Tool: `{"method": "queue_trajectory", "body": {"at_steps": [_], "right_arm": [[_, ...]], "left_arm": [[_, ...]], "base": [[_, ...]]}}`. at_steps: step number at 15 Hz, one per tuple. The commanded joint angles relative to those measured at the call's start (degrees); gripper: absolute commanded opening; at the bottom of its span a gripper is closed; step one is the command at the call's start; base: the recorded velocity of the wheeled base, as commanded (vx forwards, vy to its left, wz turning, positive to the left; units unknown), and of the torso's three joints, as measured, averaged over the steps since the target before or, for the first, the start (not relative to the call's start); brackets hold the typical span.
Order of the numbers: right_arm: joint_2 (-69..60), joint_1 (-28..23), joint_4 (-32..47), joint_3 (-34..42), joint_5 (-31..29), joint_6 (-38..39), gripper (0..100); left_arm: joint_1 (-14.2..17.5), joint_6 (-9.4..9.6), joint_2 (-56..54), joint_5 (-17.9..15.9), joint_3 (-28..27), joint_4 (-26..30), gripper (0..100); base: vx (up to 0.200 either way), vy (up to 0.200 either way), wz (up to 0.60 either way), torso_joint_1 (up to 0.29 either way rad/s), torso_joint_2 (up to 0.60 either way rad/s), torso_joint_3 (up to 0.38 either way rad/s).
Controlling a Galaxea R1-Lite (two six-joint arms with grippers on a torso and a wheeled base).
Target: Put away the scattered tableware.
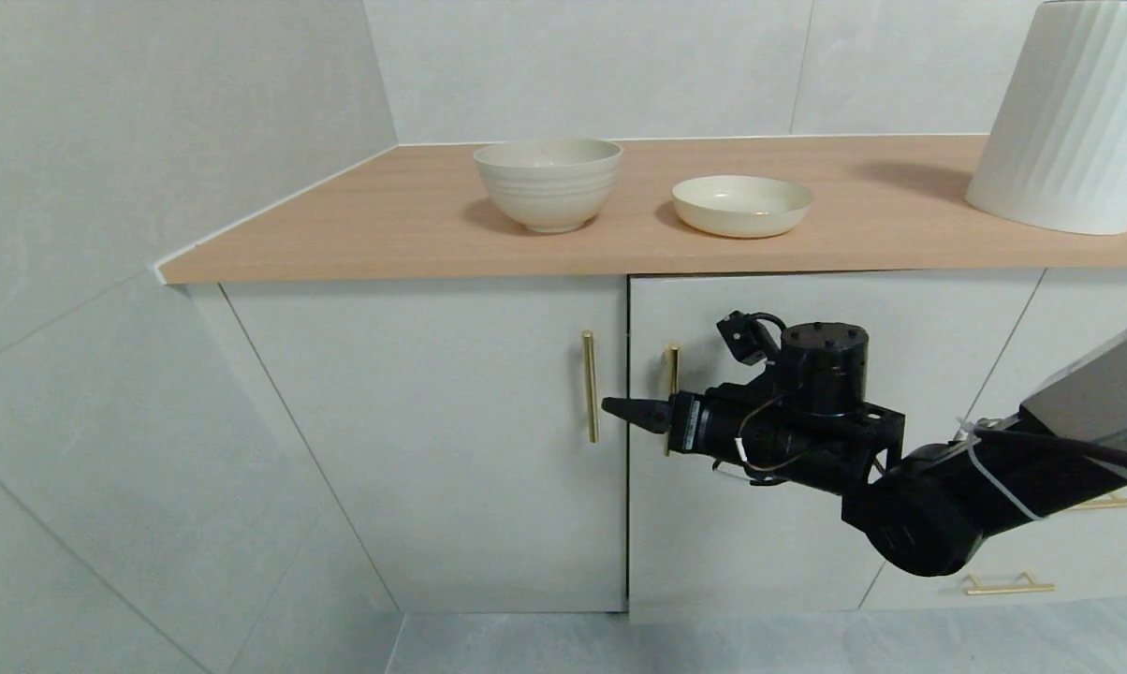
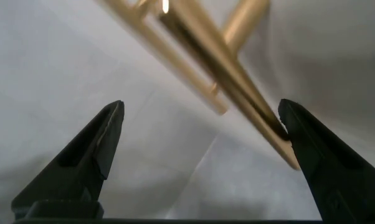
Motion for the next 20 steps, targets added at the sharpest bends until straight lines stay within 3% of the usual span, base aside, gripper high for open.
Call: {"method": "queue_trajectory", "body": {"at_steps": [1, 8, 13, 17, 20], "right_arm": [[-4.02, 0.14, -0.02, 2.92, 3.94, 0.29, 100], [-8.59, 0.67, -0.37, 10.66, 5.18, -0.15, 100], [-10.17, 3.57, -0.46, 13.12, 5.35, -1.11, 100], [-15.27, 6.20, -0.55, 19.89, 5.35, -2.96, 100], [-18.52, 8.31, -0.55, 23.40, 5.26, -3.31, 100]], "left_arm": [[0.13, 0.02, 0.00, -0.02, 0.00, 0.00, 100], [0.05, 0.02, 0.00, -0.02, 0.00, 0.00, 100], [0.05, 0.02, 0.00, -0.02, 0.00, 0.00, 100], [0.05, 0.02, 0.00, -0.02, 0.00, 0.00, 100], [0.05, 3.19, 0.00, 0.07, 0.00, -0.18, 100]], "base": [[0.000, 0.000, 0.00, 0.000, 0.00, 0.000], [0.000, 0.000, 0.00, 0.000, 0.00, 0.000], [0.000, 0.000, 0.00, 0.000, 0.00, 0.000], [0.000, 0.000, 0.00, 0.000, 0.00, 0.000], [0.000, 0.000, 0.00, 0.000, 0.00, 0.000]]}}
